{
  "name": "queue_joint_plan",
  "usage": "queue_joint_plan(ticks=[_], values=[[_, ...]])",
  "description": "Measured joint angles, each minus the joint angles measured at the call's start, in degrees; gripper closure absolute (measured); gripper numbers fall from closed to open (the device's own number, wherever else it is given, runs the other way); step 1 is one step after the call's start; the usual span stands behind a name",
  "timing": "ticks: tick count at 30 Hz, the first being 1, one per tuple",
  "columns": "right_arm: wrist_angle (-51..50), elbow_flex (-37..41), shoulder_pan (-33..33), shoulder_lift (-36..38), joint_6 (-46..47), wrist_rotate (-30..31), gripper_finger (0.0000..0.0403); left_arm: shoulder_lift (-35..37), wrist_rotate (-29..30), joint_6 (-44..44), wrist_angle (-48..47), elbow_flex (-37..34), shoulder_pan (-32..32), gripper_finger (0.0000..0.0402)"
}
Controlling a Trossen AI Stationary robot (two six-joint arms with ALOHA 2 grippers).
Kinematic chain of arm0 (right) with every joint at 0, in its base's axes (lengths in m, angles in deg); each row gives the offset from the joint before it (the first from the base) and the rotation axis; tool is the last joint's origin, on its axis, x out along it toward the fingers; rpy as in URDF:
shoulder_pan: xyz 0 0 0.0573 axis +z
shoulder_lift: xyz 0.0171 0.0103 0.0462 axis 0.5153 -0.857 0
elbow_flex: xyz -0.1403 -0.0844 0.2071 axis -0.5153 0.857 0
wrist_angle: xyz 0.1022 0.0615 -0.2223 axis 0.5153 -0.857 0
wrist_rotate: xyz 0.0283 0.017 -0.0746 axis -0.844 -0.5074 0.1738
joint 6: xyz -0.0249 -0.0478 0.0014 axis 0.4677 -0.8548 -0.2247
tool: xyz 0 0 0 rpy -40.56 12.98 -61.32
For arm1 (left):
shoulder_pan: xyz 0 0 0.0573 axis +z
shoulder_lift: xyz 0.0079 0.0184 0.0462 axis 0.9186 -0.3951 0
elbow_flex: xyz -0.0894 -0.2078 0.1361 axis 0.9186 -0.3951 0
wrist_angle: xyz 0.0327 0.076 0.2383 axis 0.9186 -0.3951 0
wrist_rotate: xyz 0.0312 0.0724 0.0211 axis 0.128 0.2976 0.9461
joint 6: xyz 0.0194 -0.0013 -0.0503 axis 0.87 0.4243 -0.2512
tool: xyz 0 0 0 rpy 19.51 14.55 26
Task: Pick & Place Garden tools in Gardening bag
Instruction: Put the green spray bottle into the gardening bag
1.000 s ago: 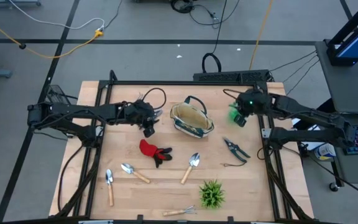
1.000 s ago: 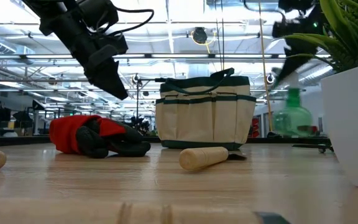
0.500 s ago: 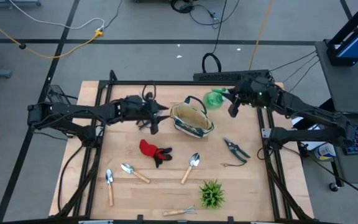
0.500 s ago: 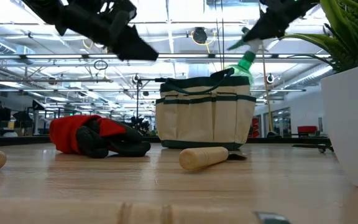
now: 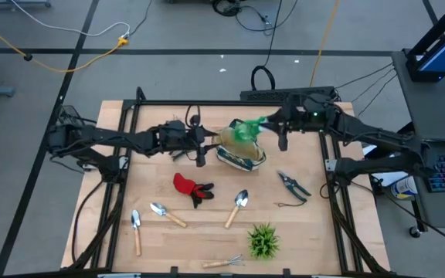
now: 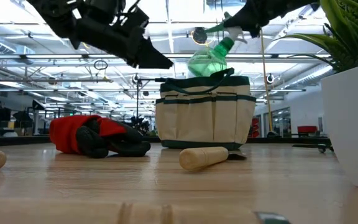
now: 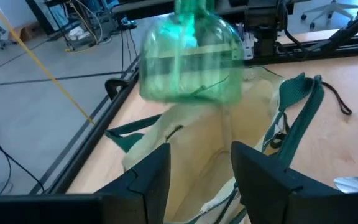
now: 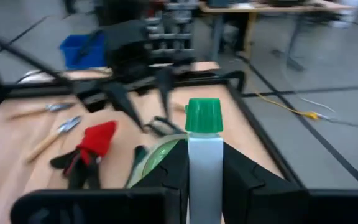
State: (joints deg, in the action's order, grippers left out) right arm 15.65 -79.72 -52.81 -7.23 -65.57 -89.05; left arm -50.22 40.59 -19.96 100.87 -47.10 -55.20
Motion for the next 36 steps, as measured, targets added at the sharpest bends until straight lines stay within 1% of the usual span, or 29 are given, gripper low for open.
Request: queue_joint_plan(ticks=[5,10,13,20,27,32,36], values=[[1.3,0.0,2.4,-3.0,-3.5,0.1,0.0358,-3.3,-1.7,0.0,2.7,0.0,0.0,0.0227],[1.3,0.0,3.9,-5.2,-6.1,0.1,0.0358,-4.0,-1.4,-0.1,2.2,0.0,0.0,0.0227],[1.3,0.0,4.4,-6.2,-9.4,0.1,0.0358,-4.0,-1.4,0.0,2.3,0.0,0.0,0.0227],[1.4,0.0,4.7,-9.8,-21.7,0.1,0.0358,-4.0,-1.4,0.0,1.4,0.0,0.0,0.0227],[1.2,0.0,4.7,-15.4,-34.9,0.3,0.0358,-4.0,-1.4,-0.2,0.7,0.0,0.0,0.0227],[3.9,0.0,4.7,-18.5,-41.0,0.4,0.0358,-4.0,-1.4,-0.1,-0.7,0.0,0.0,0.0227],[4.2,0.0,4.7,-21.1,-47.4,0.4,0.0358,-4.0,-1.4,0.0,-0.8,0.0,0.0,0.0227]])
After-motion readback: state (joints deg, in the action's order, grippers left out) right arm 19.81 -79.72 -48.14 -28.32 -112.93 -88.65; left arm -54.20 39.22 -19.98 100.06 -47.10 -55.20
